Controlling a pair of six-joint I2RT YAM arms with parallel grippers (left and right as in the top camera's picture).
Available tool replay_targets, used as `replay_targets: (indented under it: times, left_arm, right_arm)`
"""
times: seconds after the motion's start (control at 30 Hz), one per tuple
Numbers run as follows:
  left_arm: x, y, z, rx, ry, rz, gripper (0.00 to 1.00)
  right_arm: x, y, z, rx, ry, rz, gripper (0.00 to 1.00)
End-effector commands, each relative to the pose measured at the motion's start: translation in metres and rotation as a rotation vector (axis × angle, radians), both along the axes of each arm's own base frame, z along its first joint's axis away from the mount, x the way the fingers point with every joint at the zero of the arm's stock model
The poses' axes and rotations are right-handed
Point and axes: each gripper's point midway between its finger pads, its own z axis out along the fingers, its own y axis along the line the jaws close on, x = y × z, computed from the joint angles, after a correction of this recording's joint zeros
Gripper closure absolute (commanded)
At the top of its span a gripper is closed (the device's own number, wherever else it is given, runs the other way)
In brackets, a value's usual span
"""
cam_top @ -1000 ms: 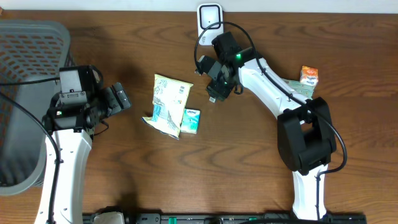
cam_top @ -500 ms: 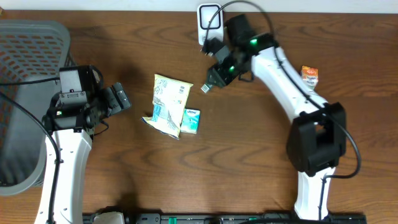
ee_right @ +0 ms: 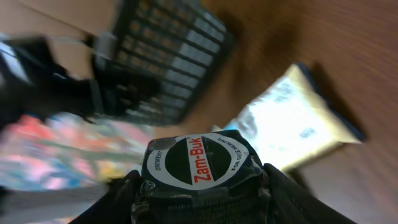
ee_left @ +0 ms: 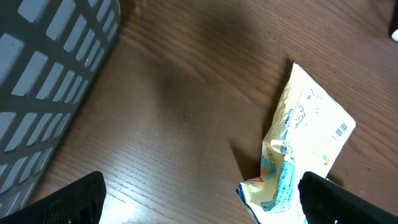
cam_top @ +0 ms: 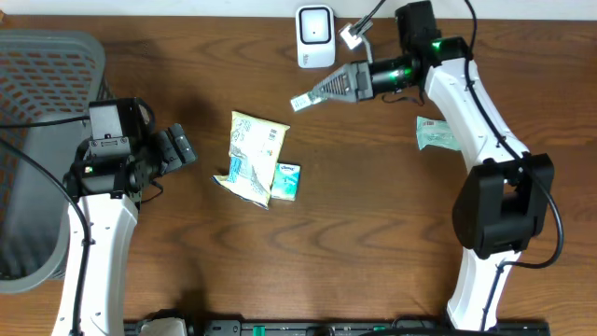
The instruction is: Scan the item barcode
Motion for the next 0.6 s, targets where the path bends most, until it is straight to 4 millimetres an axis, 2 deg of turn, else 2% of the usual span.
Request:
replay_targets:
  times: [0.0, 0.23, 0.43, 0.57]
  left_arm:
    - [0.0, 0.001, -0.001, -0.003, 0.004, 0.004, 0.02]
    - [0.0, 0.001, -0.001, -0.003, 0.004, 0.004, 0.02]
    - [0.0, 0.001, -0.001, -0.003, 0.004, 0.004, 0.02]
    - [0.0, 0.001, -0.001, -0.003, 0.004, 0.004, 0.02]
  right_arm:
    - [-0.008, 0.001, 0.04, 0.114, 0.151, 0.014, 0.48]
    - [0.008, 0.003, 0.026, 0.021, 0.132, -0.07, 0.53]
    - [0.039, -0.001, -0.015, -0.241, -0.023, -0.233, 0.53]
    - [0.069, -0.01, -0.039, -0.468, -0.195, -0.372, 0.53]
